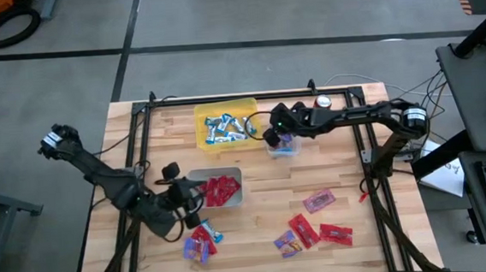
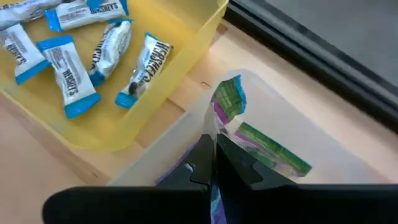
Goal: Sort candy
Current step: Put the blue candy into the transparent bin, then put the red candy into the gray bin
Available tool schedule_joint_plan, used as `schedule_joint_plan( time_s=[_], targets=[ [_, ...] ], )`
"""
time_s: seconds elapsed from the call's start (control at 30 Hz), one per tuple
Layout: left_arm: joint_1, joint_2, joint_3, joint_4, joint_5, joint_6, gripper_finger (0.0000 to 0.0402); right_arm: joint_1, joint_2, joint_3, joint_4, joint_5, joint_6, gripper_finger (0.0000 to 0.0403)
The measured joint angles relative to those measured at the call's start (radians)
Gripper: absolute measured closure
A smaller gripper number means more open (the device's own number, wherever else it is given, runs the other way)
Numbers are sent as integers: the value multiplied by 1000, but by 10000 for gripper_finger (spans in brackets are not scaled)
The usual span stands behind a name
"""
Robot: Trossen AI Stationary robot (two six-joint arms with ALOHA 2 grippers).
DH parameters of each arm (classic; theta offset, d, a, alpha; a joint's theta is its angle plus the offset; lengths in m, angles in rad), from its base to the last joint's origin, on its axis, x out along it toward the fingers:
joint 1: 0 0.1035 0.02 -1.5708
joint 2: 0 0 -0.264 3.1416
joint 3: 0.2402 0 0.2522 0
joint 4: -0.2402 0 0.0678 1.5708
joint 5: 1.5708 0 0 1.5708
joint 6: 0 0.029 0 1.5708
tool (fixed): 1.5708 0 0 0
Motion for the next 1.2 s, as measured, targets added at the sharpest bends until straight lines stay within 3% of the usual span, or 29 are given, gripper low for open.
schedule_joint_plan(
  time_s=[0.23, 0.5, 0.73, 0.93, 1.2],
  targets=[
    [-47, -29, 0, 0, -45, 0, 303, -14, -3, -96, 189, -1, 65, 394],
    [-47, -25, 0, -5, -47, -3, 303, -13, -3, -121, 196, 87, 115, 390],
    [-47, -23, 0, -13, -47, -14, 303, -13, -3, -138, 194, 106, 140, 333],
    [-45, -19, 0, -53, -46, -51, 303, -13, -8, -119, 62, 148, 181, 275],
    [-43, -15, 0, -59, -47, -52, 303, 18, -77, -58, -98, 139, 185, 247]
  ],
)
